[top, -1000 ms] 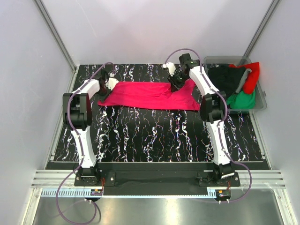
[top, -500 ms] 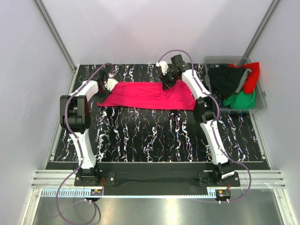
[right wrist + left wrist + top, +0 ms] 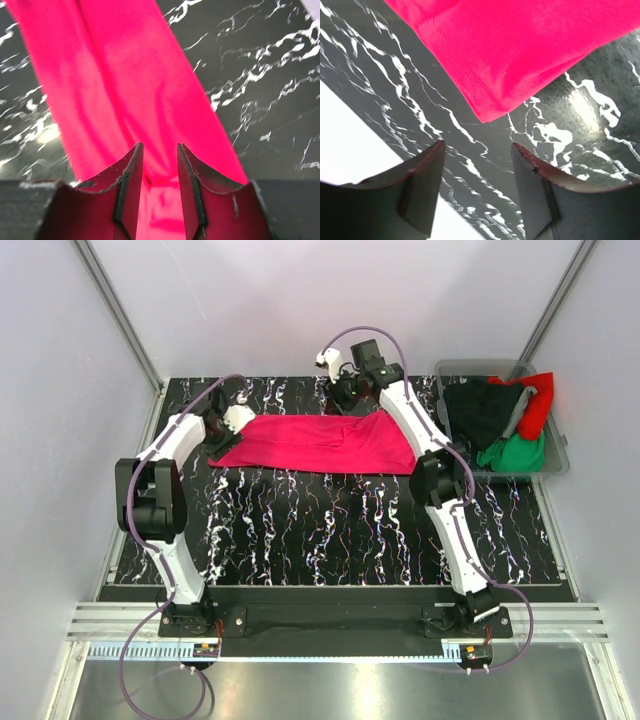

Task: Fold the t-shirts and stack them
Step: Fold the tshirt

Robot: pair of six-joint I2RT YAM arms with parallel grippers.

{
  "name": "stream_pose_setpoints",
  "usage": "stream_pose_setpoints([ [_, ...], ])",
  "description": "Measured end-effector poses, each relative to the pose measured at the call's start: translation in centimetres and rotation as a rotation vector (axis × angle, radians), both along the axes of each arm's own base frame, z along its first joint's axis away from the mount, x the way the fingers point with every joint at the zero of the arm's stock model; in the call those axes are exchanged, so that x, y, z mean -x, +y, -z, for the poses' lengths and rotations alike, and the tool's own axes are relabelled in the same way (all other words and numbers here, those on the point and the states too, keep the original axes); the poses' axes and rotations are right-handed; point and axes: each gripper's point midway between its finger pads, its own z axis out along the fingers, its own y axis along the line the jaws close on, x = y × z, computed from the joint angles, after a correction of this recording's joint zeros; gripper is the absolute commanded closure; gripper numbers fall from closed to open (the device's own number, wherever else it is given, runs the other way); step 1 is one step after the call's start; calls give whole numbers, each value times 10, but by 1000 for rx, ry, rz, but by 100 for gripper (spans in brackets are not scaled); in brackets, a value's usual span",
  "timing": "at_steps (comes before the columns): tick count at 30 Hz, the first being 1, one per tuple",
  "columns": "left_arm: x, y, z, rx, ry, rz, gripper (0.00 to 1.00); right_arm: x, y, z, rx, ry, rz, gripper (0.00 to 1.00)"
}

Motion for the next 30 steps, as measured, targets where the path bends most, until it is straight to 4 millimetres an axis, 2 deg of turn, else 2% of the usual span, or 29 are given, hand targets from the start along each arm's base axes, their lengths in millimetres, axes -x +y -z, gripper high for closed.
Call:
stream_pose_setpoints([
  [3,0,-2,1,-31,14,81,37,12,-8,-11,8,17,-4,59],
  [8,-2,-5,16,-38,84,161,44,22,-16,-23,5,24,-7,59],
  [16,-7,-6,57,-44,192,215,49,31,-22,-11,31,59,-13,59],
  [19,-6,-5,65,-47,221,229,60,35,-25,-7,44,70,-13,59],
  [20,-5,-5,66,-49,228,231,67,37,-26,-7,47,72,-14,59],
  [21,-5,-5,66,-50,231,235,81,38,-27,-8,51,73,-14,59],
  [24,0,-4,67,-53,253,241,100,41,-31,-13,64,64,-7,59],
  [28,6,-4,68,-58,264,245,100,49,-39,-24,80,51,3,59],
  [30,19,-4,67,-53,280,248,100,56,-44,-28,90,52,13,59],
])
